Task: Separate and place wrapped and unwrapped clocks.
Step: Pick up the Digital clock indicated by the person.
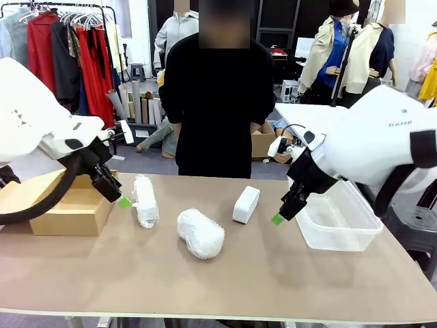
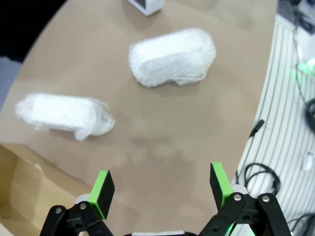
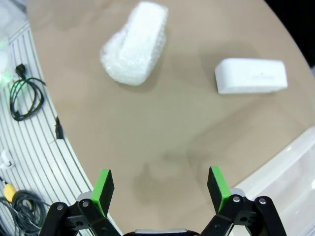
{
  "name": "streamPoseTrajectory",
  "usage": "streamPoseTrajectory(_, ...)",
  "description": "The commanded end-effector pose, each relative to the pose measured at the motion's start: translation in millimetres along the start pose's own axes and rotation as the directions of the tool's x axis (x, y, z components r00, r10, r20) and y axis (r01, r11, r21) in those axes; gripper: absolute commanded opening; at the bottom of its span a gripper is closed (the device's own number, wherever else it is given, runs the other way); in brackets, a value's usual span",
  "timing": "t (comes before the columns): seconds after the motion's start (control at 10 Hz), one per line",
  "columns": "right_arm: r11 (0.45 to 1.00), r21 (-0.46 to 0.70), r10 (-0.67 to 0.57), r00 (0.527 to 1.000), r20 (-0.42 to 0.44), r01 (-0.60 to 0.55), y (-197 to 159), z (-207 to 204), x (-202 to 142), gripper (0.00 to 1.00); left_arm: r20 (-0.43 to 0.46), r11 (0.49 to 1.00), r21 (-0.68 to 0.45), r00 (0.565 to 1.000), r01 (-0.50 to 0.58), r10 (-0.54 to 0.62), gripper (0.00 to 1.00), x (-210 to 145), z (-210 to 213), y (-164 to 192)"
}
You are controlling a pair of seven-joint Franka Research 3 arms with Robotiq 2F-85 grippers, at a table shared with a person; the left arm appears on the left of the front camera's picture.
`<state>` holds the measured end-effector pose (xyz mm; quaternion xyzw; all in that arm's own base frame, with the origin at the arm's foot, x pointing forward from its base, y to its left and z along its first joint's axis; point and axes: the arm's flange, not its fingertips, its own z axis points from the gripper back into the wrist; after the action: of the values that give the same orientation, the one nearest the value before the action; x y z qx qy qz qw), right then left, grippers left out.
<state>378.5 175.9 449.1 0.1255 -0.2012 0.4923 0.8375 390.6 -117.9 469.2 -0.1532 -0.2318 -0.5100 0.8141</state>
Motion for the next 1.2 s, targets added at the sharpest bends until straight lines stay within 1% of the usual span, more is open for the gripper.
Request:
streamPoseTrajectory(0.0, 0.993, 0.074, 0.087, 0.992, 0.093, -0.094, -19, 8, -3, 1.0, 0.061, 0.989, 0.015, 0.987, 0.148, -0.148, 1.0, -3, 1, 21)
streamPoseTrajectory(0.1, 0.99, 0.079, 0.104, 0.987, 0.121, -0.114, -26, 13, -4, 1.0, 0.089, 0.977, 0.042, 0.973, 0.21, -0.213, 1.0, -4, 3, 26)
streamPoseTrajectory(0.2, 0.989, 0.078, 0.115, 0.981, 0.154, -0.128, -30, 15, -5, 1.0, 0.125, 0.955, 0.038, 0.947, 0.293, -0.296, 1.0, -3, 5, 29)
streamPoseTrajectory(0.3, 0.985, 0.093, 0.126, 0.972, 0.196, -0.146, -36, 19, -7, 1.0, 0.142, 0.948, 0.039, 0.937, 0.317, -0.32, 1.0, -1, 5, 31)
streamPoseTrajectory(0.5, 0.982, 0.118, 0.114, 0.957, 0.268, -0.15, -49, 26, -9, 1.0, 0.156, 0.943, 0.047, 0.93, 0.329, -0.332, 1.0, 2, 8, 36)
streamPoseTrajectory(0.6, 0.986, 0.089, 0.107, 0.948, 0.299, -0.139, -52, 29, -9, 1.0, 0.149, 0.953, 0.069, 0.942, 0.295, -0.302, 1.0, 4, 10, 37)
streamPoseTrajectory(0.7, 0.998, 0.0, 0.063, 0.943, 0.327, -0.067, -48, 29, -7, 1.0, 0.126, 0.945, 0.056, 0.936, 0.323, -0.328, 1.0, 3, 12, 25)
streamPoseTrajectory(0.8, 0.989, 0.082, 0.099, 0.963, 0.251, -0.123, -41, 32, -10, 1.0, 0.126, 0.945, 0.056, 0.936, 0.323, -0.328, 1.0, 3, 12, 25)
streamPoseTrajectory(1.1, 0.989, 0.082, 0.099, 0.963, 0.251, -0.123, -41, 32, -10, 1.0, 0.126, 0.945, 0.056, 0.936, 0.323, -0.328, 1.0, 3, 12, 25)
